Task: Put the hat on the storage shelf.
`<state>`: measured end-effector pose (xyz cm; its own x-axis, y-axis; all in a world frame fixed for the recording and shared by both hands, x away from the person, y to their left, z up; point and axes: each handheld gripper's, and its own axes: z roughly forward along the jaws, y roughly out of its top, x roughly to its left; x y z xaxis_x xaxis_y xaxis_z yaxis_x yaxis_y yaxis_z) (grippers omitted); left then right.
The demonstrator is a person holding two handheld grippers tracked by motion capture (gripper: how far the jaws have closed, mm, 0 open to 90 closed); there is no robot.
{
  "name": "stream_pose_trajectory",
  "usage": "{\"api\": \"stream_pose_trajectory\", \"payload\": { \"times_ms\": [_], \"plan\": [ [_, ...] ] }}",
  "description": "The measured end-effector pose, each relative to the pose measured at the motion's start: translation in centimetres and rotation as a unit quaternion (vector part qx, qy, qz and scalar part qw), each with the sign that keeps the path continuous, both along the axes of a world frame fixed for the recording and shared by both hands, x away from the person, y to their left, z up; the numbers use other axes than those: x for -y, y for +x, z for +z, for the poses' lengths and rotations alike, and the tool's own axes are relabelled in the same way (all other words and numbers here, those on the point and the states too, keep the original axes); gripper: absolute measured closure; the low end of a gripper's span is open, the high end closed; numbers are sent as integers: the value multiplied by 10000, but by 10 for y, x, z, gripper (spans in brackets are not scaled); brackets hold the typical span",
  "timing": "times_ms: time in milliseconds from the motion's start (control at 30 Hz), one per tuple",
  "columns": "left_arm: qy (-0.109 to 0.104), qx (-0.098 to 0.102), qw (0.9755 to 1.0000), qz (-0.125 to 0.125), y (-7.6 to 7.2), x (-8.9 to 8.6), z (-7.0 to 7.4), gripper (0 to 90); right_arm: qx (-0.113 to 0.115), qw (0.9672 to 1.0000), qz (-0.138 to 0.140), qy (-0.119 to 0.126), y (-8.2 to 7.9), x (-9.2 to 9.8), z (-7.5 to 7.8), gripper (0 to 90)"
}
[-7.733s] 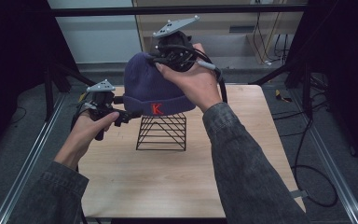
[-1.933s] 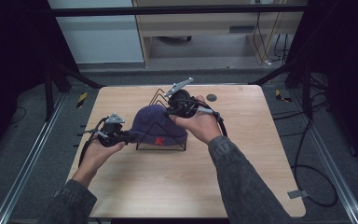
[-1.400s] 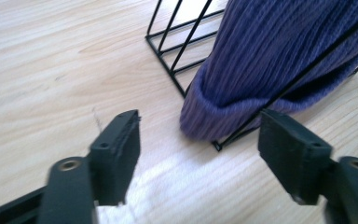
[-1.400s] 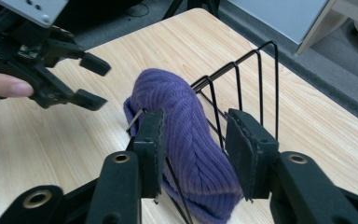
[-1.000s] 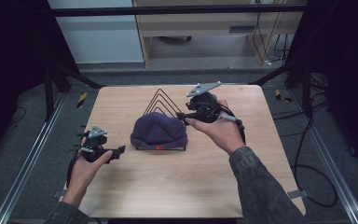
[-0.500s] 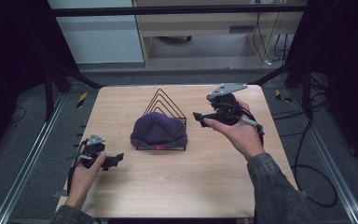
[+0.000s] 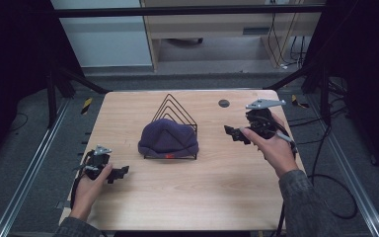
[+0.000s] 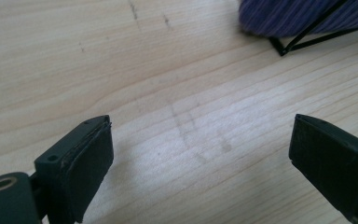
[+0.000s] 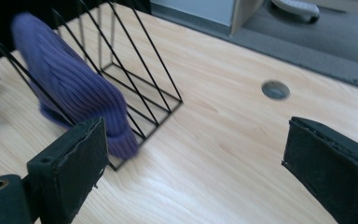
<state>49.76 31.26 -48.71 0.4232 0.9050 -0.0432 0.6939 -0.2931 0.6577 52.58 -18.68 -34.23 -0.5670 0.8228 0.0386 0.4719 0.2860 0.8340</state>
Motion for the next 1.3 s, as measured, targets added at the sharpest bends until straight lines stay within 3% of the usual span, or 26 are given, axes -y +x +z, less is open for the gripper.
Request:
{"api": "stream_pose_trajectory", "payload": {
  "times_ms": [367, 533, 667, 767, 867, 1000, 1133, 1300],
  "plan": [
    [121, -172, 9998, -49, 2, 1, -7, 52, -450, 9984, -346, -59, -6, 34, -56, 84],
    [156, -143, 9997, -75, 1, 2, -8, 38, -640, 9969, -452, -99, -8, 40, -79, 106],
    [389, -95, 9990, -178, 0, 6, -11, 20, -810, 9954, -481, -157, -13, 43, -99, 112],
    [337, -22, 9992, -196, 0, 7, -13, 0, -887, 9948, -492, -130, -19, 45, -111, 115],
    [340, -6, 9992, -207, -1, 7, -13, 0, -940, 9941, -522, -139, -22, 46, -119, 115],
    [314, 43, 9993, -208, -1, 8, -14, 0, -977, 9923, -763, 66, -23, 49, -133, 119],
    [309, 62, 9993, -215, -1, 8, -14, 0, -1032, 9893, -1028, 42, -20, 50, -146, 122],
    [306, 66, 9993, -219, -1, 8, -14, 0, -1126, 9870, -1149, 15, -18, 50, -153, 117]
  ]
}}
